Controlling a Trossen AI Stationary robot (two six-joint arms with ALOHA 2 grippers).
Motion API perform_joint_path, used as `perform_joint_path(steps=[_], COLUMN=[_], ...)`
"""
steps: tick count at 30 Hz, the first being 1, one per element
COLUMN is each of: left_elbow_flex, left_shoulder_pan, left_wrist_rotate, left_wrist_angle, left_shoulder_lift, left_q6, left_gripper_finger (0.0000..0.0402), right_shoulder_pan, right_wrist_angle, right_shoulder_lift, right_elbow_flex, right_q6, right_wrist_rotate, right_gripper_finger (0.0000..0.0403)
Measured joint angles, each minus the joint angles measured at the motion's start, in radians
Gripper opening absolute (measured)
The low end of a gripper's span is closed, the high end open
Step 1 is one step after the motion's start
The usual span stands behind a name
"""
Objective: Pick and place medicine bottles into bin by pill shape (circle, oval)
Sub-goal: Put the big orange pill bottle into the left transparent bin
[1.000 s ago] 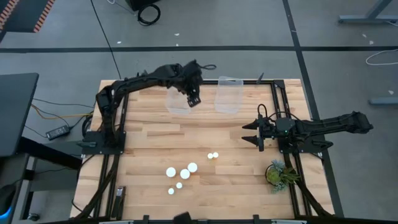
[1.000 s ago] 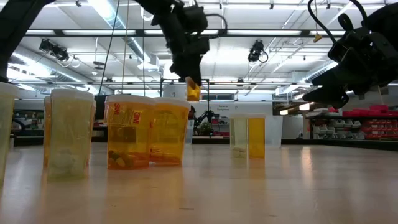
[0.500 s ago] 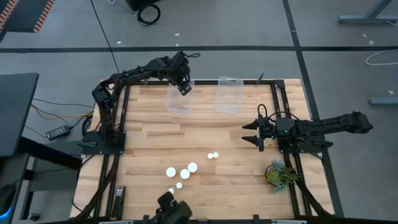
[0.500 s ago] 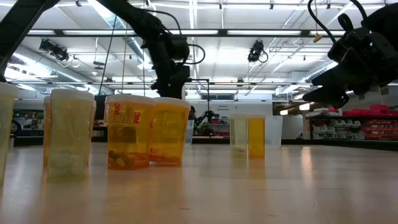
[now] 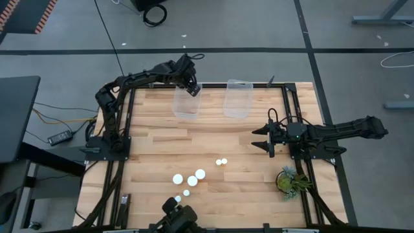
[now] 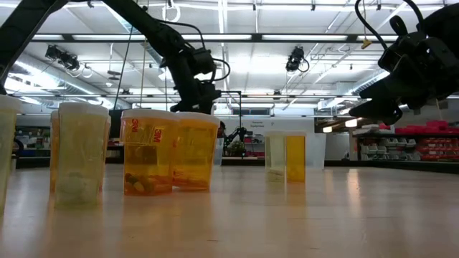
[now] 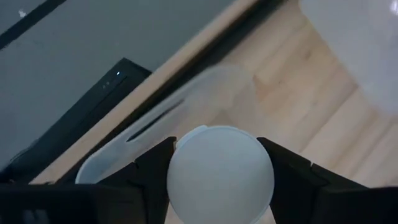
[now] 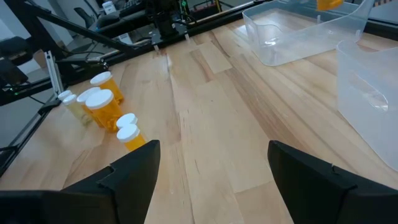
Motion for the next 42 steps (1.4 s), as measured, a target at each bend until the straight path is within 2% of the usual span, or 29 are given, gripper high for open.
perform_joint_path(steps=[7, 13, 22, 27, 35, 42], left_elbow_flex=[0.0, 0.0, 0.0, 0.0, -0.001, 0.0], left_shoulder_pan=[-0.01, -0.012, -0.009, -0.027, -0.042, -0.043], left_wrist_rotate=[0.002, 0.0, -0.028, -0.064, -0.078, -0.069], left_wrist_angle=[0.041, 0.033, 0.057, 0.078, 0.08, 0.08], left_shoulder_lift=[0.041, 0.092, 0.099, 0.1, 0.117, 0.143], left_q6=[-0.093, -0.099, -0.148, -0.151, -0.143, -0.14], left_gripper_finger=[0.0218, 0.0222, 0.0215, 0.0223, 0.0212, 0.0229], right_shoulder_pan=[0.0, 0.0, 0.0, 0.0, 0.0, 0.0], right_wrist_angle=[0.0, 0.0, 0.0, 0.0, 0.0, 0.0], right_shoulder_lift=[0.0, 0.0, 0.0, 0.0, 0.0, 0.0], right_elbow_flex=[0.0, 0.0, 0.0, 0.0, 0.0, 0.0], right_q6=[0.0, 0.0, 0.0, 0.0, 0.0, 0.0], right_wrist_rotate=[0.0, 0.0, 0.0, 0.0, 0.0, 0.0], right_gripper_finger=[0.0305, 0.0305, 0.0305, 0.0305, 0.0305, 0.0305])
